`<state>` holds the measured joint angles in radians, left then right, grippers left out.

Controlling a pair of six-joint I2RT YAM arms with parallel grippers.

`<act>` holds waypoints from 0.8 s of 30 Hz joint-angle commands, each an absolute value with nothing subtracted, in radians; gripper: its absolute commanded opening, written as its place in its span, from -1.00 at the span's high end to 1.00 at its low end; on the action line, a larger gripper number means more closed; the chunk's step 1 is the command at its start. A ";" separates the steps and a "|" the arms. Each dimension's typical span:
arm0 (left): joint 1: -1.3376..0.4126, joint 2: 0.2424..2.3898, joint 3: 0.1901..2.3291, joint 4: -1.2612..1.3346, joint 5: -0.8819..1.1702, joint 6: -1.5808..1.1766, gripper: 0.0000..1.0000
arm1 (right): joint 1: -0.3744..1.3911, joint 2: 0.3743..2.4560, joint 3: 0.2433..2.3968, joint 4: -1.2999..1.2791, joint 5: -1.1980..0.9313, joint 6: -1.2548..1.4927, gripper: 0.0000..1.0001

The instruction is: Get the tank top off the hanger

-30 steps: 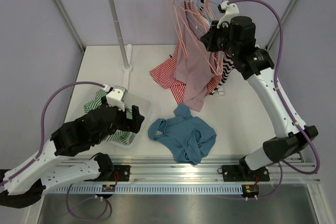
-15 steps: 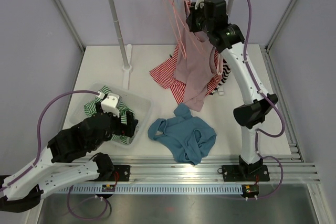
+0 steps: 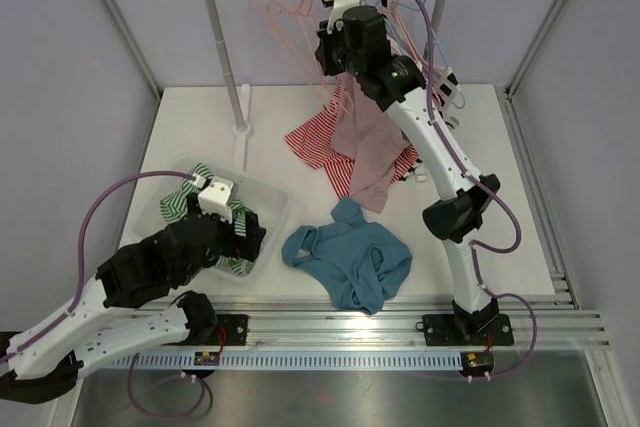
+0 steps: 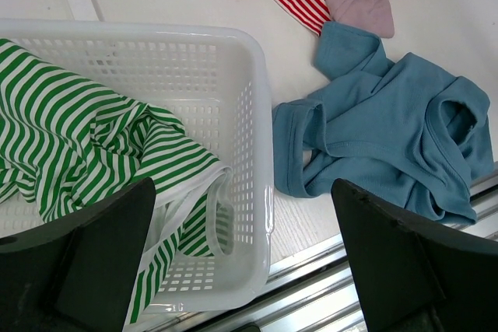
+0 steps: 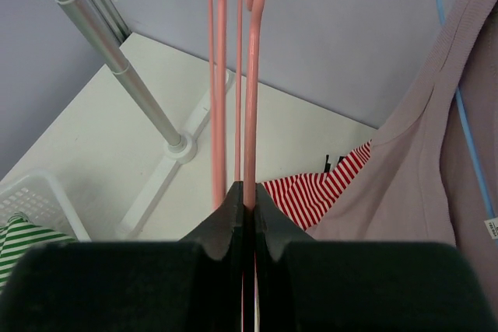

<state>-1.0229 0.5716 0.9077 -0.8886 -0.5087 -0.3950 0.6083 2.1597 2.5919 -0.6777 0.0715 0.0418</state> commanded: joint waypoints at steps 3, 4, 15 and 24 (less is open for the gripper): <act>-1.028 0.577 0.914 -0.841 -0.515 -0.382 -0.98 | 0.618 2.172 2.649 -0.660 0.115 0.041 0.76; -1.028 0.584 0.917 -0.841 -0.517 -0.380 -0.98 | 0.618 2.163 2.636 -0.657 0.120 0.034 0.64; -1.031 0.801 0.988 -0.732 -0.436 -0.454 -0.98 | 0.618 1.845 2.344 -0.629 0.201 -0.028 -0.20; -1.077 1.089 0.992 -0.526 -0.265 -0.445 -0.98 | 0.618 1.387 1.901 -0.650 0.143 -0.006 -0.99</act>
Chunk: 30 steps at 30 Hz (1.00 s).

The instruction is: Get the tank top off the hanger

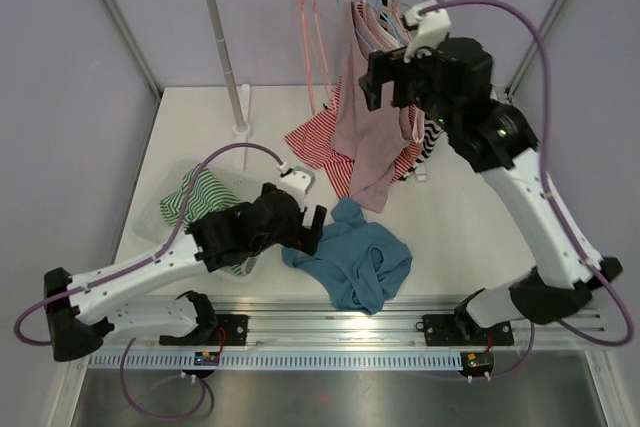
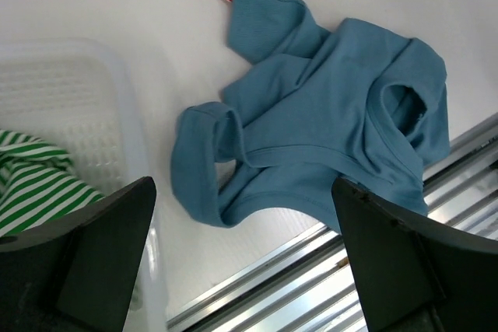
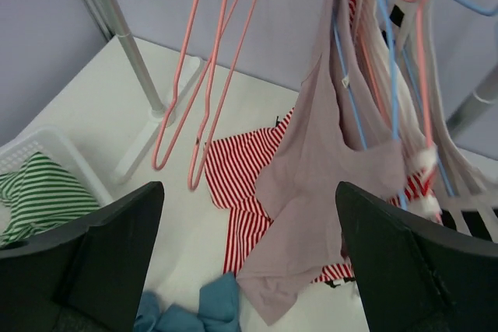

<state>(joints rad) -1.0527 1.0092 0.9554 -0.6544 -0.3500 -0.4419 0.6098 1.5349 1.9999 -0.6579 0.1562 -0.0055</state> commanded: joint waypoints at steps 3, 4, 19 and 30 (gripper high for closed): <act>-1.112 1.216 1.008 -0.477 -0.255 -0.431 -0.98 | 0.618 1.217 1.723 -0.635 0.097 0.061 -0.99; -1.121 1.254 1.012 -0.453 -0.249 -0.423 -0.98 | 0.618 1.175 1.645 -0.634 0.045 0.086 -0.99; -1.198 1.749 1.101 -0.201 -0.235 -0.433 -0.98 | 0.618 0.686 1.259 -0.670 -0.201 0.196 -0.99; -1.250 1.749 1.074 -0.282 -0.379 -0.515 1.00 | 0.618 0.603 1.253 -0.684 -0.207 0.203 -0.99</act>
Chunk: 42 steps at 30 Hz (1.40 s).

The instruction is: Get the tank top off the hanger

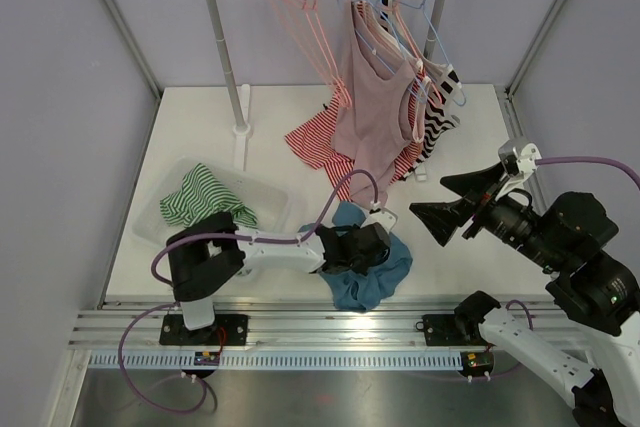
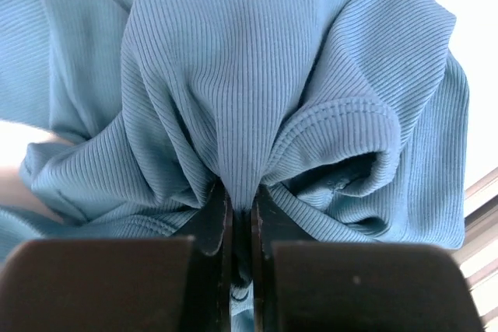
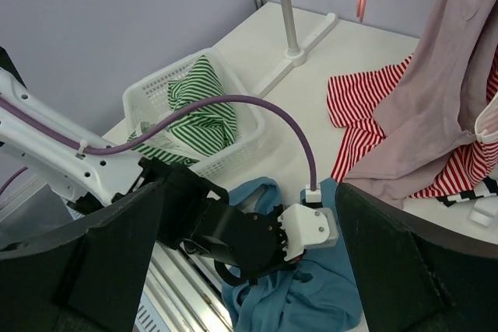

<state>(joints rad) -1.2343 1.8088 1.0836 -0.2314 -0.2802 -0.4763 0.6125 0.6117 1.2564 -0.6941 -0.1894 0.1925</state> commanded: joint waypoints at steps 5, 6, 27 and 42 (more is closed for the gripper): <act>-1.255 1.488 1.066 -0.386 -0.532 -0.552 1.00 | 0.618 0.603 1.255 -0.683 -0.189 0.198 -0.99; -1.255 1.455 1.069 -0.418 -0.554 -0.552 1.00 | 0.618 0.603 1.253 -0.680 -0.186 0.198 -0.99; -0.833 0.904 1.261 -0.946 -0.769 -0.525 1.00 | 0.618 0.634 1.270 -0.618 -0.206 0.202 -0.99; -0.091 0.943 0.697 -0.654 -0.098 -0.747 1.00 | 0.618 0.771 1.236 -0.459 -0.330 0.242 -0.99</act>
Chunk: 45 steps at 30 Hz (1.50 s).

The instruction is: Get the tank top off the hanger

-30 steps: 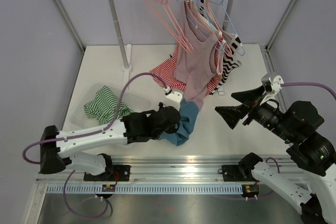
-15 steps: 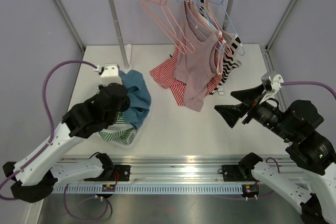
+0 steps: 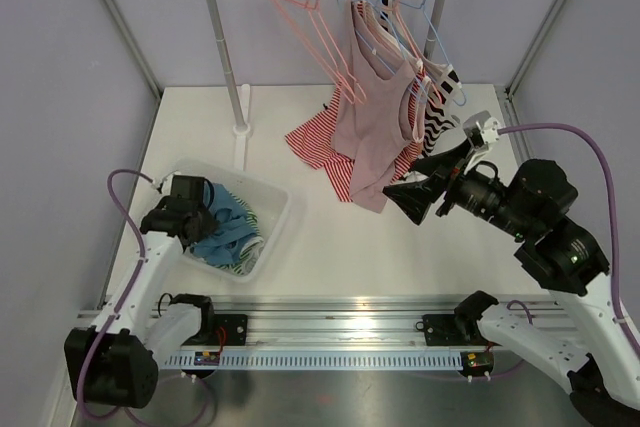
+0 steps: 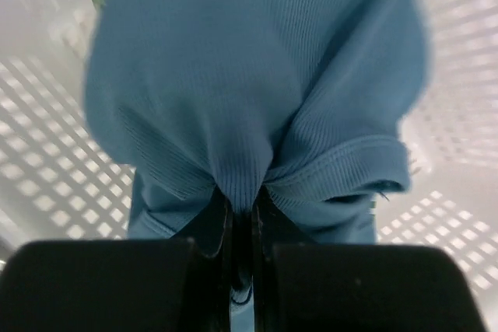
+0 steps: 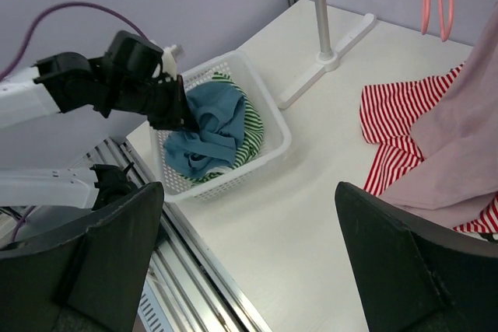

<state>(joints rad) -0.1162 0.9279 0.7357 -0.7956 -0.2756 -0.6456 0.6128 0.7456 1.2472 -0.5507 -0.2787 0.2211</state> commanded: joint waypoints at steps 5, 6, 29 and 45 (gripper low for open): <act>-0.074 1.011 0.631 -0.588 -0.112 -0.792 1.00 | 0.618 0.807 1.229 -0.428 -0.321 0.268 -0.99; -0.068 0.993 0.629 -0.597 -0.117 -0.795 1.00 | 0.618 0.822 1.238 -0.439 -0.299 0.273 -0.99; -0.067 0.652 1.071 -0.827 0.144 -0.442 -0.98 | 0.431 1.649 2.129 -0.742 0.138 0.011 -0.47; -0.067 0.623 0.928 -0.785 0.239 -0.324 -0.98 | 0.425 1.933 2.444 -0.796 0.170 -0.164 -0.21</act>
<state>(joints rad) -0.0696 0.6407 0.9375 -0.8436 0.1814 -0.3618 0.4252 1.9175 2.4016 -0.8135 0.1638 -0.1101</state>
